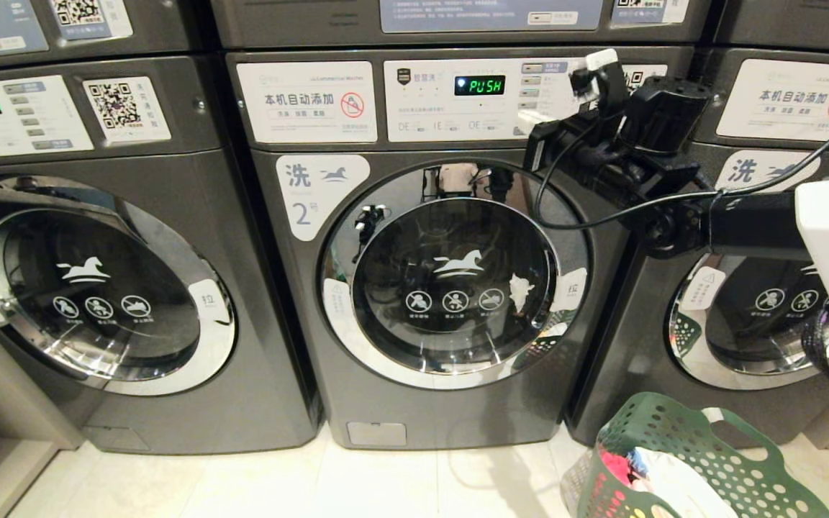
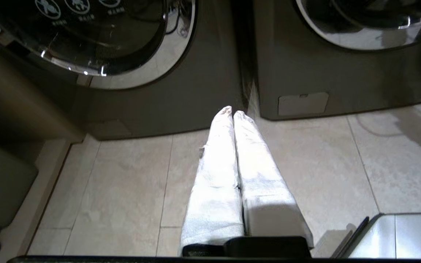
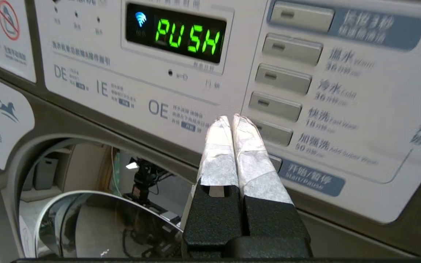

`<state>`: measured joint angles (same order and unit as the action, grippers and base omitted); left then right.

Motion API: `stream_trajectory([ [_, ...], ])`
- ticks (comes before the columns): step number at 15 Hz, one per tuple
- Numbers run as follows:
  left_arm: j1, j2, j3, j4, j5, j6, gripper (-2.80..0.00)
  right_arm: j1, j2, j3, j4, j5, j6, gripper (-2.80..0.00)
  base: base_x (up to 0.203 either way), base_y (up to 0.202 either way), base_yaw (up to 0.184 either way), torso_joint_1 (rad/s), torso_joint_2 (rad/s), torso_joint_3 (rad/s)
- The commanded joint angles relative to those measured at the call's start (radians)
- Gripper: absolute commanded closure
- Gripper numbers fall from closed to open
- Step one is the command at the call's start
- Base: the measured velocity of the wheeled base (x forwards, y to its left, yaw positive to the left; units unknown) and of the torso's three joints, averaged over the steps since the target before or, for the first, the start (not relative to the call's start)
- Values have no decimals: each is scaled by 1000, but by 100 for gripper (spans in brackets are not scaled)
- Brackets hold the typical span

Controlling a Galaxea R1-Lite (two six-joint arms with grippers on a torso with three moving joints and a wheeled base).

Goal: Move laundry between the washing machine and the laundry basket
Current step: Press the washing machine switch

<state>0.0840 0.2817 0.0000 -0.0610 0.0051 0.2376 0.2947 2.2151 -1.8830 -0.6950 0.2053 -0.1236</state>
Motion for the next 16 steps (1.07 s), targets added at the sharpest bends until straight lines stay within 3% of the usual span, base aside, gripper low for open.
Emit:
stream_trajectory([
  [1,0,1,2,7,3,8,0,-3,20,-4,-4,0,-2,0,0,0,0,0,0,0],
  [5,0,0,2,8,-3,19,0,-6,30,-30,-8,-26,-1,0,0,0,0,0,0,0],
  [7,0,-1,2,13,-73,13,0,-7,23,-30,-8,-26,-1,0,0,0,0,0,0,0],
  [11,0,-1,2,10,-78,-73,0,-14,14,-30,-8,-23,4,0,0,0,0,0,0,0],
  [12,-16,-7,1,11,-77,-83,0,-14,14,-31,-8,-21,2,0,0,0,0,0,0,0],
  [14,-114,-49,0,16,-76,-90,0,-12,11,-33,-8,-24,1,0,0,0,0,0,0,0],
  [16,-109,-90,1,41,-72,-93,0,-12,8,-33,-8,-27,-2,0,0,0,0,0,0,0],
])
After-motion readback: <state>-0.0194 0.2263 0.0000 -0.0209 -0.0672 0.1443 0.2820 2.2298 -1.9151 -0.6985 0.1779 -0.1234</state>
